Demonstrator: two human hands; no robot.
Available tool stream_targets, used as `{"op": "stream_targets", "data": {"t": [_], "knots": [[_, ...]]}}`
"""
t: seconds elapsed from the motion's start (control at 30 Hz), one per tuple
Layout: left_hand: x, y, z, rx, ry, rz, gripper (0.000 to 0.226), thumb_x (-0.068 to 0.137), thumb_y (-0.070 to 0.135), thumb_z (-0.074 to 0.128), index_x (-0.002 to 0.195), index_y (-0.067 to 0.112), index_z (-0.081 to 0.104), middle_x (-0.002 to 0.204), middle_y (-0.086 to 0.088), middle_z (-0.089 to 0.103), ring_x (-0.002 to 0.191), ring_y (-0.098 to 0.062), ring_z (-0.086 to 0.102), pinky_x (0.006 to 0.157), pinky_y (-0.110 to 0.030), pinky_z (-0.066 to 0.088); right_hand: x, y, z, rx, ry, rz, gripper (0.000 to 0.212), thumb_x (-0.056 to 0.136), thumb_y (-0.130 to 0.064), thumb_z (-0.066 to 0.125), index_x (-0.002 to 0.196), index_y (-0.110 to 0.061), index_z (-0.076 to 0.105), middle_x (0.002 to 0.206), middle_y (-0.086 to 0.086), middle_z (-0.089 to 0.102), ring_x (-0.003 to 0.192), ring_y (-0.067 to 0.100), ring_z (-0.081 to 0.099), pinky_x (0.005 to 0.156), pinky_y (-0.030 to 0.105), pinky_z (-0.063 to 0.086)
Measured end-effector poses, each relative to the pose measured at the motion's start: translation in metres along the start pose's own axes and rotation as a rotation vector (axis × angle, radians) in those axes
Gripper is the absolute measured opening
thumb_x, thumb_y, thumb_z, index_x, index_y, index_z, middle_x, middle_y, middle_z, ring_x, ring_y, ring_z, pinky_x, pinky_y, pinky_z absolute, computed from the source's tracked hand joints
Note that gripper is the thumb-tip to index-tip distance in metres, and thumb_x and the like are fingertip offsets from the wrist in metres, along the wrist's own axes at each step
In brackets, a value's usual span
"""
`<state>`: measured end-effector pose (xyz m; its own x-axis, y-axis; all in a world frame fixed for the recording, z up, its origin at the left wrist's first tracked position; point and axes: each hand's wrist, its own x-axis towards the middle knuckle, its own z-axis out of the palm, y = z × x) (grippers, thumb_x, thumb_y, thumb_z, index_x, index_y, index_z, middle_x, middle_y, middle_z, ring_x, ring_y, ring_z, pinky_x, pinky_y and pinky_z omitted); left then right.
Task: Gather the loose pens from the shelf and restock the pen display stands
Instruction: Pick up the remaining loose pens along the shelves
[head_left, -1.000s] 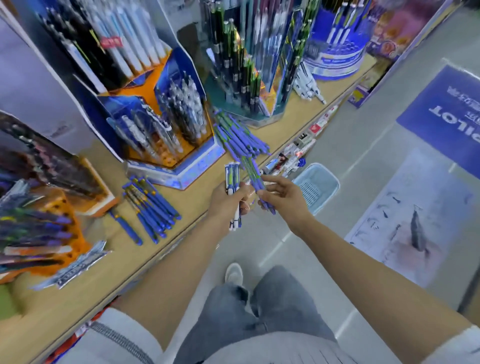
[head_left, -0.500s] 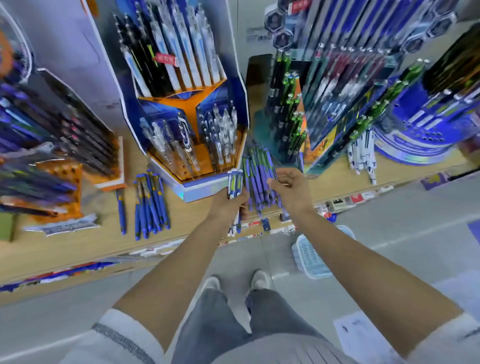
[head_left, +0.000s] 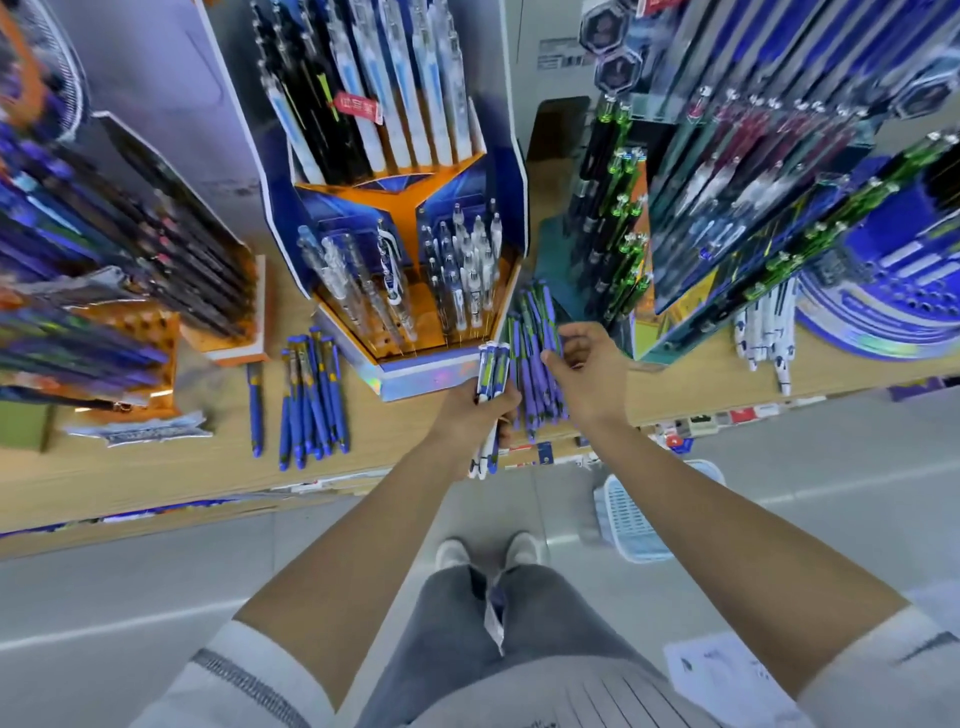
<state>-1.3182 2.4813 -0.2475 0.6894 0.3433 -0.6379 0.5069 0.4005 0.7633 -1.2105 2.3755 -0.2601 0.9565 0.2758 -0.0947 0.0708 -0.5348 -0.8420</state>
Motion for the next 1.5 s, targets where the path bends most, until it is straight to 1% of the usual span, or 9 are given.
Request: {"op": "stream_targets", "data": {"t": [0.13,0.37,0.67,0.9,1.1,1.17,1.3,1.4,1.5], "knots": [[-0.001,0.0,-0.003,-0.039,-0.031,-0.027,0.008,0.093,0.013,0.062,0.094,0.006,0.058,0.068,-0.008,0.054,0.052,-0.018,0.048,0.048,-0.024,0.046,0.003,0.003,0.007,-0.077,0.016,-0.011,0.027,0.083,-0.011,0.074,0.109,-0.009,0.067,0.095,0.009,0.063,0.077,0.016,0.057,0.078,0.028,0.051],[0.0,0.001,-0.009,-0.07,-0.065,-0.059,0.01,0.094,0.012,0.059,0.099,0.004,0.055,0.069,-0.01,0.05,0.05,-0.017,0.045,0.047,-0.023,0.045,0.002,-0.002,0.011,-0.002,0.024,0.0,0.021,0.084,-0.014,0.073,0.102,-0.009,0.063,0.073,-0.006,0.055,0.065,0.007,0.052,0.059,0.008,0.042],[-0.002,0.001,-0.017,-0.023,-0.047,-0.076,0.009,0.094,0.015,0.06,0.089,0.008,0.058,0.068,-0.008,0.057,0.049,-0.014,0.054,0.049,-0.025,0.05,0.0,-0.007,0.019,-0.145,-0.045,-0.058,0.028,0.084,-0.017,0.074,0.111,-0.014,0.068,0.097,0.002,0.05,0.072,0.007,0.048,0.079,0.021,0.044],[-0.013,0.006,-0.018,-0.088,-0.108,-0.124,0.006,0.097,0.006,0.049,0.096,0.001,0.051,0.068,-0.008,0.06,0.049,-0.012,0.06,0.049,-0.023,0.052,-0.026,-0.013,0.007,0.081,-0.088,-0.043,0.01,0.091,-0.013,0.064,0.1,-0.015,0.066,0.087,0.001,0.061,0.073,0.01,0.055,0.067,0.015,0.046],[-0.017,-0.001,-0.004,0.058,-0.076,-0.002,0.006,0.097,0.016,0.053,0.094,0.012,0.056,0.099,-0.015,0.066,0.098,-0.034,0.064,0.094,-0.047,0.049,-0.069,-0.005,-0.009,0.291,-0.225,0.08,0.019,0.093,-0.02,0.063,0.08,-0.019,0.05,0.07,0.01,0.056,0.061,0.016,0.05,0.061,0.028,0.043],[-0.021,-0.005,0.004,0.046,-0.065,0.036,0.007,0.098,0.016,0.053,0.095,0.01,0.055,0.093,-0.008,0.067,0.092,-0.028,0.064,0.083,-0.035,0.052,-0.082,0.0,-0.018,0.339,-0.283,0.138,0.024,0.092,-0.021,0.065,0.081,-0.016,0.044,0.072,0.013,0.058,0.063,0.014,0.053,0.059,0.029,0.044],[-0.033,-0.009,0.024,0.035,-0.123,0.029,0.016,0.1,0.015,0.048,0.107,0.004,0.058,0.088,0.004,0.071,0.079,-0.011,0.065,0.069,-0.026,0.054,-0.097,0.012,-0.04,0.437,-0.416,0.193,0.028,0.086,-0.003,0.069,0.086,-0.012,0.043,0.082,-0.017,0.067,0.058,0.008,0.056,0.05,0.021,0.046],[-0.038,-0.011,0.045,-0.023,-0.117,-0.025,0.022,0.1,0.011,0.045,0.105,-0.005,0.06,0.091,-0.012,0.068,0.068,-0.02,0.067,0.061,-0.031,0.056,-0.099,0.019,-0.059,0.475,-0.4,0.231,0.03,0.083,0.002,0.071,0.088,-0.013,0.045,0.103,0.007,0.069,0.055,0.006,0.058,0.051,0.023,0.046],[-0.045,-0.012,0.073,-0.139,-0.11,-0.095,0.033,0.099,0.01,0.04,0.121,-0.013,0.049,0.103,-0.027,0.057,0.075,-0.032,0.06,0.059,-0.041,0.053,-0.097,0.026,-0.08,0.439,-0.406,0.287,0.032,0.081,-0.004,0.074,0.099,-0.01,0.049,0.087,0.016,0.063,0.052,0.004,0.056,0.052,0.023,0.045]]}}
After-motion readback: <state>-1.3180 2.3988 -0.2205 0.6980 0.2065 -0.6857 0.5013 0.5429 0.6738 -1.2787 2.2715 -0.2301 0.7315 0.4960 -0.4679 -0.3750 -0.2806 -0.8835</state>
